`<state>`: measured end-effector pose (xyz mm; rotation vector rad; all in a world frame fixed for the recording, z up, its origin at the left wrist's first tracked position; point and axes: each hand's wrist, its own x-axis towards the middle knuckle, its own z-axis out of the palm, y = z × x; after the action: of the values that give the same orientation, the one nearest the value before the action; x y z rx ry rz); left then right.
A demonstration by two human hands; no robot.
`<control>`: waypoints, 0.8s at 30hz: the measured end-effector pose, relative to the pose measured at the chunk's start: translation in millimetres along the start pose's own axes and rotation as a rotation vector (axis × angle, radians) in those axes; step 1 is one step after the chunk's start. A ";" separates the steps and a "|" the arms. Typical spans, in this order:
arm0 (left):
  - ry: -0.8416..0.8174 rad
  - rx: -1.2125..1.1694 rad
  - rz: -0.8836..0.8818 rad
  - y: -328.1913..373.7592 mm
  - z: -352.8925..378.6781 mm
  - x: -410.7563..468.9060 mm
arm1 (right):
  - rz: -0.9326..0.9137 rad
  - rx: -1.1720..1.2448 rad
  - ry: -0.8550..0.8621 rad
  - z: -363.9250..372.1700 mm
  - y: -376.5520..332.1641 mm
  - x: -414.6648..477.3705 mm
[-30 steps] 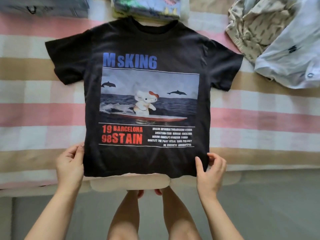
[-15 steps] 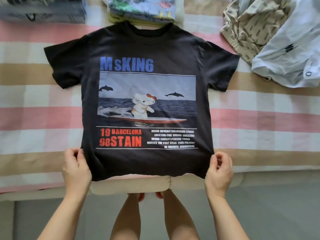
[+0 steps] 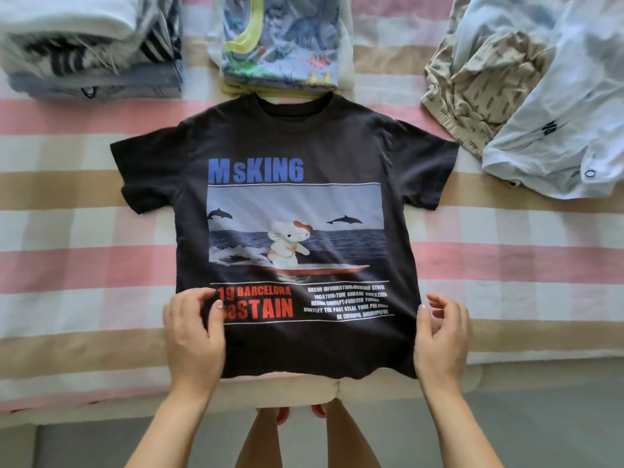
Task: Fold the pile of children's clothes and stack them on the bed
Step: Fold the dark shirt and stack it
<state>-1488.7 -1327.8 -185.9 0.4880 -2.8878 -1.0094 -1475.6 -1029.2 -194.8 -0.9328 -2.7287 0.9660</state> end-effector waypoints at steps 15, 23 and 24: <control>-0.447 -0.067 0.423 219.5 181.9 131.7 | 0.183 -0.177 -0.096 37.2 -61.1 185.1; -0.526 0.139 0.422 275.2 240.5 166.5 | 0.248 -0.253 -0.155 44.5 -61.0 196.4; -0.526 0.168 0.427 281.2 245.4 168.1 | 0.250 -0.236 -0.165 43.6 -60.0 196.7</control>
<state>-1762.0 -1024.6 -216.7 -0.4549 -3.3125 -0.9339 -1677.9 -975.0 -213.9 -1.3165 -2.9647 0.7984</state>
